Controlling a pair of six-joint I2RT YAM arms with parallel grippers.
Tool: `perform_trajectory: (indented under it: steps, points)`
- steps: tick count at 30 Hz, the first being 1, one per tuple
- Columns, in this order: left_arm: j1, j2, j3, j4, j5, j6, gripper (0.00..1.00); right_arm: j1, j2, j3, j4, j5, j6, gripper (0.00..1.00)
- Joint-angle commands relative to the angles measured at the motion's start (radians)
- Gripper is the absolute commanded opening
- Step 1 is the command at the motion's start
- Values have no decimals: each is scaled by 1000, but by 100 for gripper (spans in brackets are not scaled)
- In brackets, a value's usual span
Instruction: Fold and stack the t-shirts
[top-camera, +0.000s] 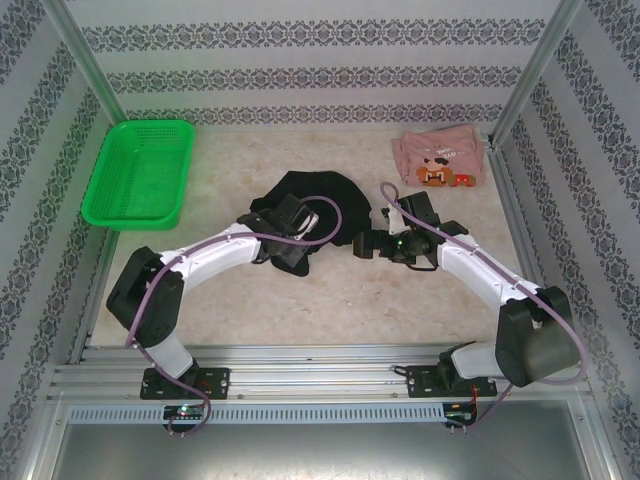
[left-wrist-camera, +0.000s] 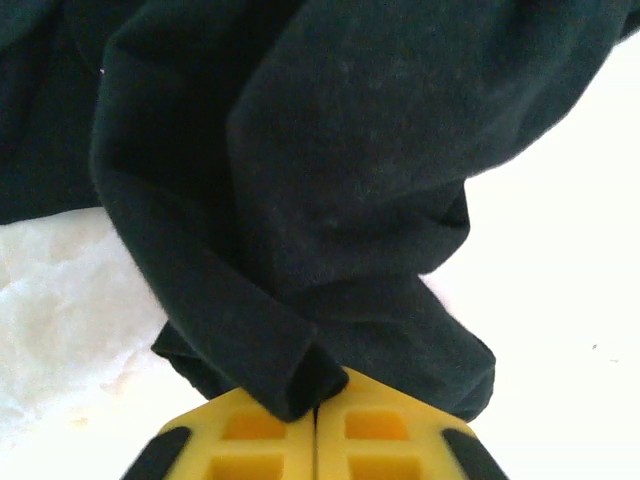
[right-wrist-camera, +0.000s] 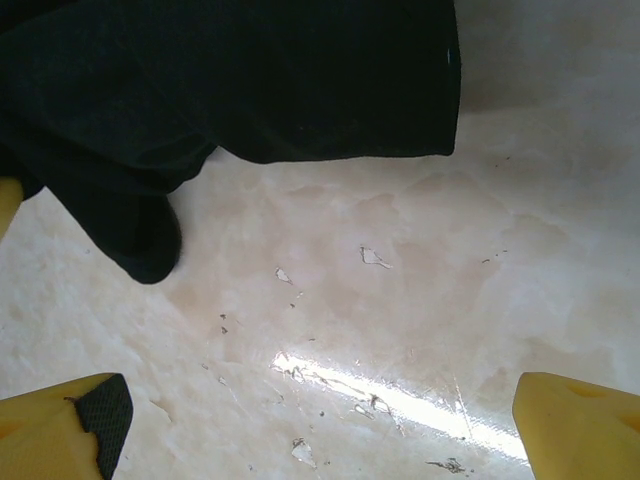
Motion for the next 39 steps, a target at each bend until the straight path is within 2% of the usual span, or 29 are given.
perform_trajectory:
  steps: [1,10,14,19,20,23,24,25,27,31,36,39]
  points:
    - [1,-73,28,-17,8,1,0,0,-3,17,6,-14,12,98]
    - [38,-298,44,-64,9,-135,0,19,158,123,55,55,-13,96]
    - [39,-378,51,-85,-11,-178,0,9,266,181,132,37,-22,92]
    - [41,-458,45,-139,-74,-207,0,5,417,280,171,-4,-18,72]
    - [43,-476,39,-147,-85,-214,0,5,436,292,183,-3,-18,61]
    - [53,-516,27,-171,-112,-233,0,-5,447,325,203,40,0,19]
    - [57,-529,23,-182,-124,-238,0,-11,430,329,214,36,10,9]
    - [60,-540,19,-189,-134,-243,0,-19,409,330,222,31,17,5]
    - [71,-572,11,-204,-158,-256,0,-29,344,334,216,34,9,3]
    - [106,-635,-8,-219,-192,-279,0,-61,219,375,77,35,-47,3]
    - [144,-676,-2,-239,-211,-272,0,-118,79,412,-101,-20,-101,4]
    - [157,-671,4,-239,-206,-260,0,-130,9,441,-142,-68,-122,5]
